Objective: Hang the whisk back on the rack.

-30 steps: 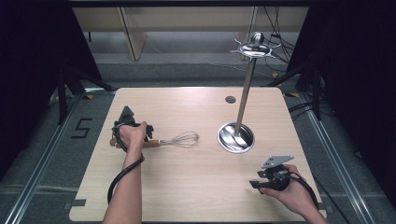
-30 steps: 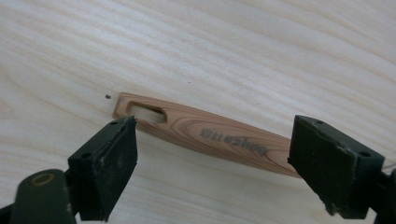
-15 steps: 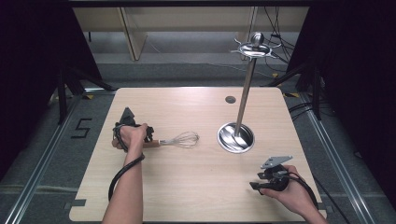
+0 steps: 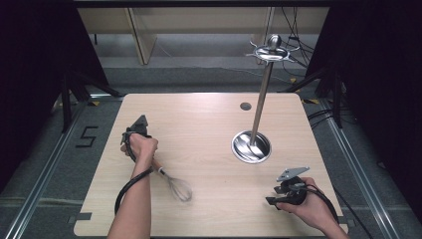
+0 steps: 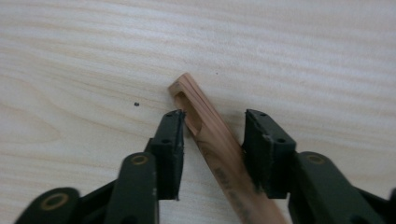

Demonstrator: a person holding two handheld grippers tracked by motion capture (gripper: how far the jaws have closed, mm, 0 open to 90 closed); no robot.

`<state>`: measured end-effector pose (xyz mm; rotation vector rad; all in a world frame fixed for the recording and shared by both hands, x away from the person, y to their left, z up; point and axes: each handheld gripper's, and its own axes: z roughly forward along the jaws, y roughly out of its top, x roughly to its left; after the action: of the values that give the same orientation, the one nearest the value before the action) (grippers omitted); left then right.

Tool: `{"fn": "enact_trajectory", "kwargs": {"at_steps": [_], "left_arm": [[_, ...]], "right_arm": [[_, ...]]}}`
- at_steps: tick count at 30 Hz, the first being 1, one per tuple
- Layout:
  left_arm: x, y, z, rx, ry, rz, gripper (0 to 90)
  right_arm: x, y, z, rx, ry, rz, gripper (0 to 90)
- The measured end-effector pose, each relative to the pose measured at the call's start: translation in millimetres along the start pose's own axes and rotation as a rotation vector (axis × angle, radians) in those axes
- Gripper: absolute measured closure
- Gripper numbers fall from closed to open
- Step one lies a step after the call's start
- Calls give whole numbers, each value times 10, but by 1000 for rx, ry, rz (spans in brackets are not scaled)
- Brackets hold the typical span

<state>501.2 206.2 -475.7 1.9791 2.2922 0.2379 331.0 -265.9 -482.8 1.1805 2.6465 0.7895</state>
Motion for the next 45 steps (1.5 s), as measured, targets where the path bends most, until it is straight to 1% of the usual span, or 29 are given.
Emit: {"fn": "enact_trajectory", "kwargs": {"at_steps": [1,2,5,6,7,9,11,12,15,16,17,18,20,21,23,24,25,26,28,29,31,33,34,35,37,39,40,44,45], "left_arm": [[-21,-12,14,7,25,1,628],[-24,-13,18,9,22,13,657],[-62,-20,15,-7,26,92,729],[-77,-24,17,-15,36,128,735],[-97,-23,13,-14,51,150,736],[-120,-23,13,-26,51,183,737],[-136,-30,12,-34,47,202,738],[-135,-43,23,-55,45,225,739],[-117,-66,23,-73,34,247,738],[-127,-80,31,-90,21,239,735],[-126,-86,39,-103,13,236,733],[-103,-83,21,-79,10,255,731],[-88,-98,23,-68,1,252,698],[-73,-98,13,-38,-6,259,659],[-48,-113,17,-36,-30,237,595],[-28,-115,17,-33,-22,243,583],[-5,-135,20,-39,-28,220,574],[25,-138,14,-23,-26,236,568],[66,-178,4,0,-50,229,549],[81,-200,3,-1,-63,214,542],[116,-239,-5,23,-69,222,534],[159,-282,-16,49,-69,227,535],[169,-303,-8,37,-72,214,544],[187,-307,-26,57,-75,209,547],[208,-347,-28,51,-71,216,585],[197,-370,-33,45,-68,215,664],[185,-374,-41,50,-58,226,702],[143,-388,-49,46,-45,241,719],[136,-402,-48,32,-43,254,720]], "right_arm": [[5,3,-3,2,2,5,477],[12,2,-6,7,4,13,477],[10,-1,-2,12,6,16,477],[9,-1,0,14,6,15,477],[6,2,-1,11,6,12,477],[7,0,-2,9,6,7,477],[23,4,-6,17,3,27,476],[22,4,-5,16,3,26,477],[23,4,-5,17,1,25,476],[25,1,8,8,-2,25,475],[21,-1,3,7,13,16,475],[22,0,3,9,11,15,475],[27,5,-1,18,10,15,475],[28,6,-1,18,10,16,474],[28,5,-2,19,10,16,473],[24,4,-3,17,8,13,473],[25,1,4,8,10,17,472],[27,0,2,8,10,19,472],[22,0,3,7,9,16,471],[21,3,-1,18,6,12,471],[35,7,7,23,0,26,471],[39,7,6,25,6,25,470],[34,5,7,23,10,17,470],[33,5,8,23,10,17,470],[29,4,12,24,12,18,470],[36,6,15,32,8,29,469],[37,6,15,34,9,28,469],[26,0,36,3,12,5,468],[44,-1,26,16,16,29,468]]}}
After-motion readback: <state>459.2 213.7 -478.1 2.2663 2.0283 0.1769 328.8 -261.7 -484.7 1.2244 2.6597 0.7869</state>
